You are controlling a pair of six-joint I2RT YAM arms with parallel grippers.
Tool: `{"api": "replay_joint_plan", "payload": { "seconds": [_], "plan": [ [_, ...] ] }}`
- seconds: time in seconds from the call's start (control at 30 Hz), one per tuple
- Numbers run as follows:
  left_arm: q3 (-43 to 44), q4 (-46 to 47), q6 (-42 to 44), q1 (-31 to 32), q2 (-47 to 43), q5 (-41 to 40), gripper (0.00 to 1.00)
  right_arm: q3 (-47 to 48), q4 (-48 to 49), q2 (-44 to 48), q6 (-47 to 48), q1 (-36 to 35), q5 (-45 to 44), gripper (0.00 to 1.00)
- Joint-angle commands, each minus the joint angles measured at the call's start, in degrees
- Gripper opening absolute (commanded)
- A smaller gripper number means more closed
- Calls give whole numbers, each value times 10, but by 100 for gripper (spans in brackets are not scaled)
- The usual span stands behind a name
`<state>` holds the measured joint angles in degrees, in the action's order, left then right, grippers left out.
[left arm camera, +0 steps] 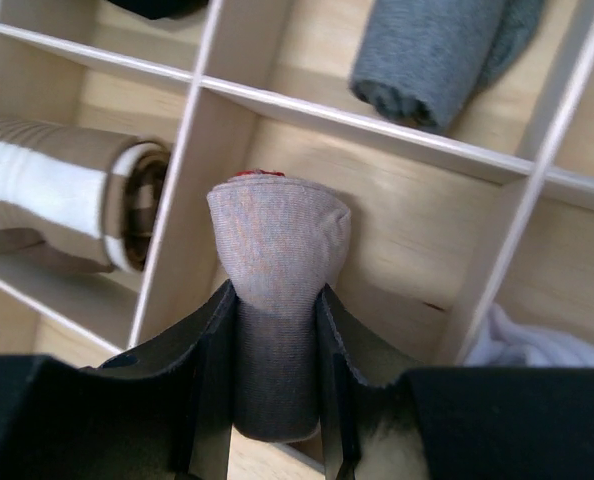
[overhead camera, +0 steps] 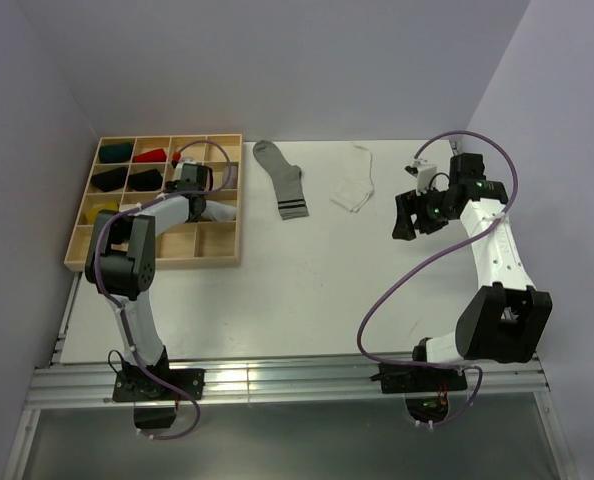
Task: Roll the socks
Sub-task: Place the sock in the storage box.
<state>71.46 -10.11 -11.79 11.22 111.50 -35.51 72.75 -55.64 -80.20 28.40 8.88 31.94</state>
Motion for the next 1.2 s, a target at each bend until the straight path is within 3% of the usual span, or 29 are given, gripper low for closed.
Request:
{"api": "replay_joint_plan", "payload": {
  "seconds": [0.0, 0.47, 0.67, 1.17],
  "plan": [
    [36, -21, -17, -2, 13, 37, 0, -2, 14, -6, 3, 2, 2, 78],
    [72, -72, -60, -54, 49, 229, 0, -13, 18, -2, 5, 1, -5, 78],
    [78, -88, -74, -62, 68, 259, 1, -15, 18, -5, 6, 0, -5, 78],
    [60, -82, -99, -76, 55, 295, 39, -16, 24, -13, 2, -14, -19, 78]
  ]
}}
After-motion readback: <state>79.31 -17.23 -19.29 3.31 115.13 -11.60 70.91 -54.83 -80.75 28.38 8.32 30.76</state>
